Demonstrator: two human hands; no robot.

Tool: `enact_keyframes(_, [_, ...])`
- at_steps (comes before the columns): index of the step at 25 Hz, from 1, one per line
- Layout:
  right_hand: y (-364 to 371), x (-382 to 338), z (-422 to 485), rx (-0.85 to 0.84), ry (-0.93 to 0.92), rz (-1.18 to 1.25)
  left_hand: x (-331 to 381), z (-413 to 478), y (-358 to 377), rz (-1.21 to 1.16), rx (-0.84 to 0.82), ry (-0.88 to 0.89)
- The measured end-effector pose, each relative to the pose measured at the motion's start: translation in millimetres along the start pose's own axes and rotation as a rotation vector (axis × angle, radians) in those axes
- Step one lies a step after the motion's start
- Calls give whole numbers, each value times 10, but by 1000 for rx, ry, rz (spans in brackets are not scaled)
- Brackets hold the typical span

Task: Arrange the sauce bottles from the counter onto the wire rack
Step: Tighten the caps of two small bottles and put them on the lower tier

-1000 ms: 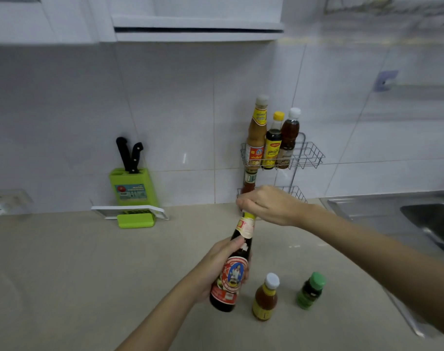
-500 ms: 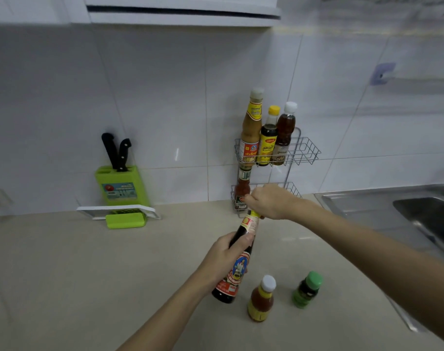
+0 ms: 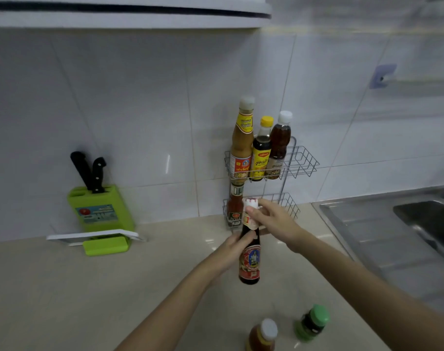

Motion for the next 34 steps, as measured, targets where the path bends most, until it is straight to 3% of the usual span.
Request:
enact_keyframes(2, [-195,134,101,225,-59,-119,-184,214,-115,120,8,-122])
enact_keyframes(5, [-496,308,192,511,-138,-23,-518,492,-399,224,161,-250])
enact_keyframes(8, [-716,470,330,670,-183,192,-634,727,-608,168,275,-299])
enact_keyframes(11, [-755,640,454,731,-244,354,-674,925,-682,101,277,-320])
enact_keyframes(19, [-628,815,860,570,-262,232,-686,1226,-566,71,205,-236])
enact_keyframes(26, [-469,772,1155,366,-187,-61,-662,1231,-553,62,194,-213])
enact_keyframes(34, [-457,727,1273,247,-48,-132,-594,1217,-533,90,176,-212])
Point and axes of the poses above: each hand's wrist, its own z-axis towards the middle knuckle, its own y-axis out of the palm, x = y × z, the point moved 5 cm from there along z, towards the middle knuckle, and after that the axes turned 10 degrees about z, right-handed, at the moved point
